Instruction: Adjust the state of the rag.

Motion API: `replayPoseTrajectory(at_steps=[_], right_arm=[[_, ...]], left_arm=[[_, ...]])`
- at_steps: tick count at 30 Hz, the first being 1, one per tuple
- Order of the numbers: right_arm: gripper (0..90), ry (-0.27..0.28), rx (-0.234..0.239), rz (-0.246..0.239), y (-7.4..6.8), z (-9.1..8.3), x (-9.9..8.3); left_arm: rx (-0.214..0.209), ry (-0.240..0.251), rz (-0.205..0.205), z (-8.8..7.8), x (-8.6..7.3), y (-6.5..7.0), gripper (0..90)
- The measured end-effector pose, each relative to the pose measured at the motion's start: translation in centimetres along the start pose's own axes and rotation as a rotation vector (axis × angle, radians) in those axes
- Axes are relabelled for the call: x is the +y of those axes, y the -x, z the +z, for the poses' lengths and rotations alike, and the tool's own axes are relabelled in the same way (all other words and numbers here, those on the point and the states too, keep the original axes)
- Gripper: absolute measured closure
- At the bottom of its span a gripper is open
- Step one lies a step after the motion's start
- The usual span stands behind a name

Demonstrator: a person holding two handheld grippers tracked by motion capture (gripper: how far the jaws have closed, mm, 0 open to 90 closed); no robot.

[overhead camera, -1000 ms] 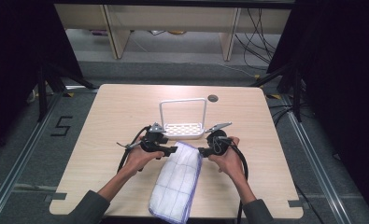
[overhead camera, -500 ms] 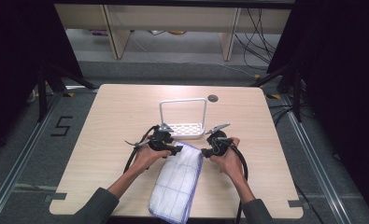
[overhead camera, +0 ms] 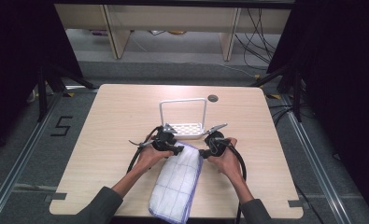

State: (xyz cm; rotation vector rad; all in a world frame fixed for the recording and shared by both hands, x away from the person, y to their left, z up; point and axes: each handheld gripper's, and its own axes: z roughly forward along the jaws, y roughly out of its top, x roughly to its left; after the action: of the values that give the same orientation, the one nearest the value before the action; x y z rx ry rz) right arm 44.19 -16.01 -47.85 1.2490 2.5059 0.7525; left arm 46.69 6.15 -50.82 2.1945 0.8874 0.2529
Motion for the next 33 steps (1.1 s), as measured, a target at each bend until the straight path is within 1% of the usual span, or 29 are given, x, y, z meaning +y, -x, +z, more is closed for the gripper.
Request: replayPoseTrajectory(at_steps=[1,2,4,5,6,7,9,10,11,12,13,14,16,18,20,21,22,23,24,25,26,27,28,29,30,31,33], right_arm=[[50.5,-0.005,-0.002,-0.007,0.1,0.1,0.0],[50.5,-0.019,0.003,0.014,0.0,0.1,0.0],[50.5,-0.021,0.001,0.004,0.1,0.4,-0.1],[50.6,-0.030,0.001,0.013,0.0,0.5,-0.1],[51.0,-0.029,-0.003,0.006,0.0,0.6,-0.1],[51.2,-0.035,0.002,0.006,0.0,0.6,-0.1],[51.3,-0.037,0.000,0.005,-0.1,0.7,-0.1],[51.3,-0.037,0.000,-0.009,0.0,0.7,-0.1],[51.6,-0.033,-0.010,-0.010,-0.1,0.9,-0.2],[52.2,-0.036,-0.004,-0.008,-0.1,0.9,-0.2],[52.5,-0.045,-0.004,0.004,-0.3,0.8,-0.2],[52.6,-0.046,-0.005,-0.003,-0.3,0.9,-0.2],[53.6,-0.046,0.001,-0.009,-0.2,1.0,-0.2],[53.8,-0.043,-0.002,-0.002,-0.2,1.1,-0.3],[55.1,-0.034,0.010,0.004,-0.1,1.1,-0.4],[56.3,-0.034,0.011,0.020,-0.1,1.2,-0.4],[58.6,-0.031,0.027,0.032,-0.1,1.1,-0.6],[61.6,-0.025,0.035,0.041,-0.1,1.1,-0.7],[65.8,-0.021,0.049,0.038,0.0,1.1,-0.7],[67.7,-0.008,0.060,0.022,0.0,1.2,-0.7],[71.5,-0.011,0.062,0.031,-0.1,1.1,-0.8],[74.1,-0.011,0.072,0.015,-0.1,1.1,-0.7],[77.7,-0.013,0.077,0.013,-0.1,1.1,-0.7],[79.2,-0.006,0.088,0.000,-0.1,1.2,-0.7],[80.5,0.004,0.088,-0.011,-0.2,1.2,-0.7],[81.3,-0.007,0.078,-0.007,-0.3,1.1,-0.7],[82.6,-0.002,0.086,-0.023,-0.4,1.2,-0.6]], left_arm=[[0.001,0.000,0.003,0.0,0.0,0.0,52.0],[0.002,0.001,0.008,0.1,0.0,-0.1,53.8],[0.002,0.010,0.011,0.1,-0.1,-0.1,58.4],[0.000,0.011,0.021,0.0,-0.1,-0.2,61.0],[0.000,0.013,0.030,0.0,-0.1,-0.2,64.9],[-0.003,0.013,0.039,0.0,-0.1,-0.2,67.2],[-0.007,0.018,0.038,0.0,-0.2,-0.1,70.5],[-0.015,0.017,0.045,0.0,-0.2,-0.1,72.7],[-0.018,0.019,0.045,0.0,-0.2,-0.1,75.5],[-0.016,0.022,0.049,0.0,-0.2,0.0,77.0],[-0.020,0.020,0.052,0.0,-0.2,0.0,78.5],[-0.025,0.018,0.055,0.0,-0.2,0.0,79.7],[-0.027,0.021,0.054,0.0,-0.2,0.0,81.0],[-0.036,0.022,0.048,0.0,-0.2,-0.1,81.6],[-0.039,0.024,0.046,-0.1,-0.3,-0.2,82.1],[-0.040,0.026,0.041,-0.1,-0.3,-0.2,82.2],[-0.040,0.028,0.039,-0.1,-0.4,-0.2,82.3],[-0.042,0.030,0.047,-0.1,-0.4,-0.2,82.4],[-0.041,0.029,0.049,-0.1,-0.4,-0.2,82.5],[-0.039,0.028,0.051,-0.1,-0.4,-0.2,82.5],[-0.038,0.030,0.045,-0.2,-0.4,-0.1,82.6],[-0.037,0.028,0.051,-0.2,-0.4,-0.1,82.8],[-0.037,0.030,0.052,-0.3,-0.5,-0.1,82.8],[-0.040,0.027,0.049,-0.3,-0.5,-0.1,82.9],[-0.041,0.032,0.047,-0.4,-0.5,-0.1,83.0],[-0.042,0.035,0.047,-0.5,-0.5,-0.2,83.1],[-0.046,0.041,0.040,-0.7,-0.6,-0.2,83.2]])
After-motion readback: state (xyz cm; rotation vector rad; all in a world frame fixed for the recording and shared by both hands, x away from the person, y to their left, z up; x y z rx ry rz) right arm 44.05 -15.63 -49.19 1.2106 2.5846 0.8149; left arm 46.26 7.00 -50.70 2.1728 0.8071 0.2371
